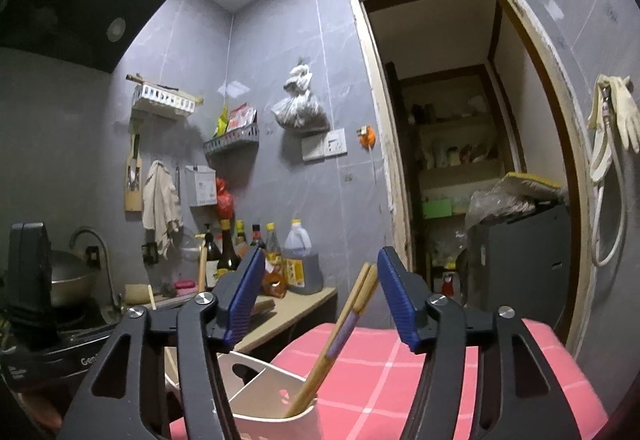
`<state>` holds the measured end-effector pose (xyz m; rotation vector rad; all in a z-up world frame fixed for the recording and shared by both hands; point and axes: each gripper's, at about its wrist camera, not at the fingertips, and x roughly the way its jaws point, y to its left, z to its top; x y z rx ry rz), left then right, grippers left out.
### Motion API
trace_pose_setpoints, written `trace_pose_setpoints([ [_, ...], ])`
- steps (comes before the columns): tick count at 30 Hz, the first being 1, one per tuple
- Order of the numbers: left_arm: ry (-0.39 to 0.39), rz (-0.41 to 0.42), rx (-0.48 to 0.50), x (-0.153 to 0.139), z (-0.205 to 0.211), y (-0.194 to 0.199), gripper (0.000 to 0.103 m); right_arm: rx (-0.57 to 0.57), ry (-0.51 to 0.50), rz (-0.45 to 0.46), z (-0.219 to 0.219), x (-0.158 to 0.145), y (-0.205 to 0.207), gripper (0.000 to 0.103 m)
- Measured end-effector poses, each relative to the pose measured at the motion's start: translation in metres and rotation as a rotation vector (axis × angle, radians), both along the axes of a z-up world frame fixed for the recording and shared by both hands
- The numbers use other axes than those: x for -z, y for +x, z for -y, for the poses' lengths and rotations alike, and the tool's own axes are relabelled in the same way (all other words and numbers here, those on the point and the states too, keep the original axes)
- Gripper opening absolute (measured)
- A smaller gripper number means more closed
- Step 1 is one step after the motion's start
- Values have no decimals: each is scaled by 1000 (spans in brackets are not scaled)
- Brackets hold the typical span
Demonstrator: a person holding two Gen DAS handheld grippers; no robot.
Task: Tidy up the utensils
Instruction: 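Lower the chopsticks into the basket and open both tools, then move both open tools back down to the chopsticks on the cloth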
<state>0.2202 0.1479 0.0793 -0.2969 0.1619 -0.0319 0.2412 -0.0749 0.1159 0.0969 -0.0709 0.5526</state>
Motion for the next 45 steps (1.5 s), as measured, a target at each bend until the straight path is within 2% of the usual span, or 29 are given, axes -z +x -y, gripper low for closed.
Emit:
trace_pose_setpoints([
  [1, 1, 3, 3, -1, 2, -2, 39, 5, 1, 6, 3, -2, -2, 60],
  [3, 1, 6, 7, -4, 5, -5, 45, 19, 7, 14, 10, -4, -7, 74],
  [9, 3, 33, 27, -15, 21, -19, 62, 57, 11, 22, 38, -10, -24, 84],
  [11, 4, 43, 33, -18, 27, -25, 71, 69, 13, 20, 48, -12, -30, 86],
  [17, 19, 35, 73, -22, 51, -36, 82, 117, 4, 3, 86, -19, -55, 103],
  [24, 46, -6, 159, -15, 89, -46, 88, 176, -78, -69, 121, -21, -75, 103],
  [31, 84, -80, 237, 6, 128, -44, 89, 208, -159, -184, 140, 6, -81, 103],
  [37, 123, -194, 290, 34, 154, -36, 89, 204, -184, -301, 149, 37, -71, 103],
  [45, 138, -357, 344, 65, 169, -14, 88, 205, -203, -475, 162, 67, -40, 103],
])
